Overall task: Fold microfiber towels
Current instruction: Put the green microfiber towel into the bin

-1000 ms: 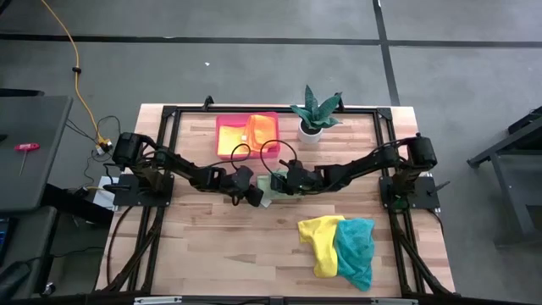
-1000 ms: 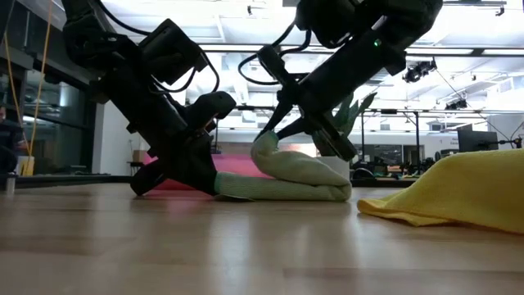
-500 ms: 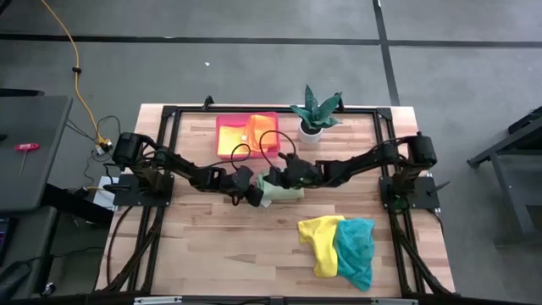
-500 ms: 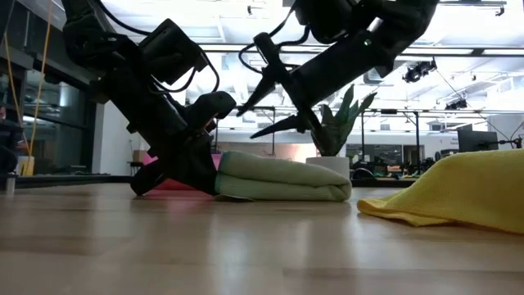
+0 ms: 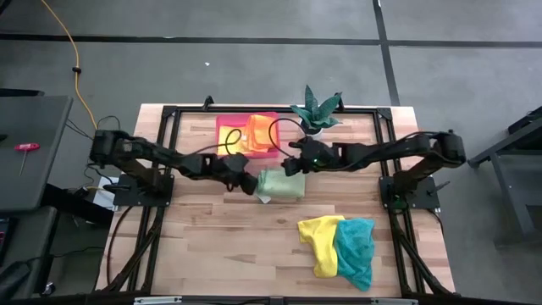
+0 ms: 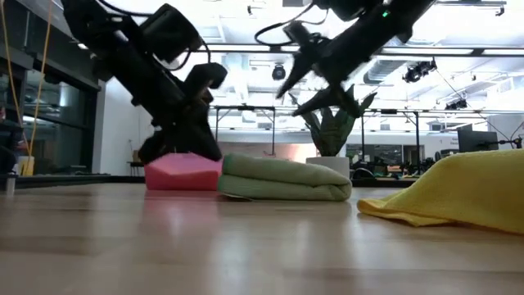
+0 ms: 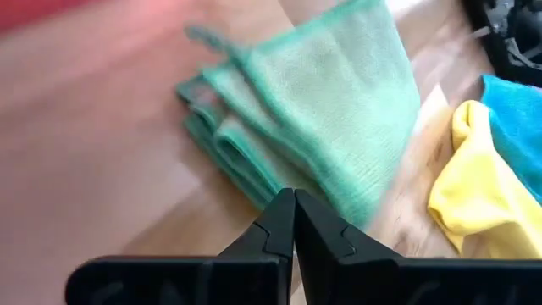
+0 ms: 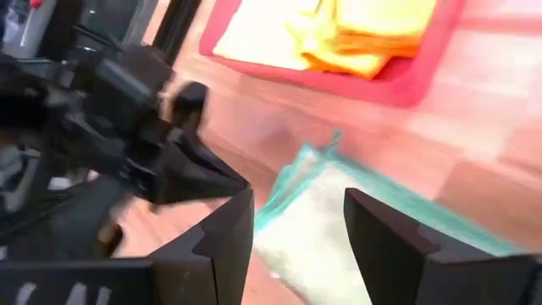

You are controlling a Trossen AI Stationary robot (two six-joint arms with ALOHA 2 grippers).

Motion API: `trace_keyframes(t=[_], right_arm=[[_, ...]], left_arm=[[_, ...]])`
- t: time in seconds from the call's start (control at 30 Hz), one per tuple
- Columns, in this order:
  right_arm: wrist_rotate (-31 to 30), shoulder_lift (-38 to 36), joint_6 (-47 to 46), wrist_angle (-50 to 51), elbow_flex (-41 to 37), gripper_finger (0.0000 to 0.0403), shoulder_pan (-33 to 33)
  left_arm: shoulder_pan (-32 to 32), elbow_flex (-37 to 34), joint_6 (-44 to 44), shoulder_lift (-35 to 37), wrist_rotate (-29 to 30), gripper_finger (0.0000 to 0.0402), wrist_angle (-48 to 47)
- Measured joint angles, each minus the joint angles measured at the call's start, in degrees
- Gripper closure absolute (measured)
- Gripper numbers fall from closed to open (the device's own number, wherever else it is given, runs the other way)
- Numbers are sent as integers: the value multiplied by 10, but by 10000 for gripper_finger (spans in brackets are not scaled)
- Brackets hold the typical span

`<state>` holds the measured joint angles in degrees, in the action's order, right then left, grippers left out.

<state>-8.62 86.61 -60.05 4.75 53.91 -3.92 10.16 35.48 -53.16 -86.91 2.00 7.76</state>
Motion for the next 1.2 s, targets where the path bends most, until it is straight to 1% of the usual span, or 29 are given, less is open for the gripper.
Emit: trace_keyframes(t=[0.1,0.23,0.37,0.47,0.53,0.67,0.77,0.83,0.93,1.0,1.1,1.2], right_arm=[[-8,-26,19,44,0,226,-1],[3,-43,28,105,0,226,-1],[12,-45,36,165,0,226,9],[13,-45,37,196,0,226,19],[12,-46,43,211,0,226,25],[4,-60,51,228,0,226,30],[-9,-82,66,239,0,226,30],[-21,-102,75,246,0,226,29],[-41,-133,76,262,0,226,29],[-56,-152,75,275,0,226,29],[-76,-171,69,283,0,226,32],[-90,-178,60,290,0,226,37]], left_arm=[[16,0,19,41,11,401,-53],[32,-1,34,84,14,401,-73],[32,0,52,107,12,393,-24],[19,0,65,105,7,370,27],[5,1,71,98,7,346,47],[-28,42,102,59,19,295,23],[-50,103,152,12,42,264,3],[-58,143,190,-26,65,254,-28],[-58,198,240,-84,98,252,-57],[-55,227,263,-118,104,257,-69],[-49,251,295,-154,104,272,-97],[-46,254,300,-170,110,297,-140]])
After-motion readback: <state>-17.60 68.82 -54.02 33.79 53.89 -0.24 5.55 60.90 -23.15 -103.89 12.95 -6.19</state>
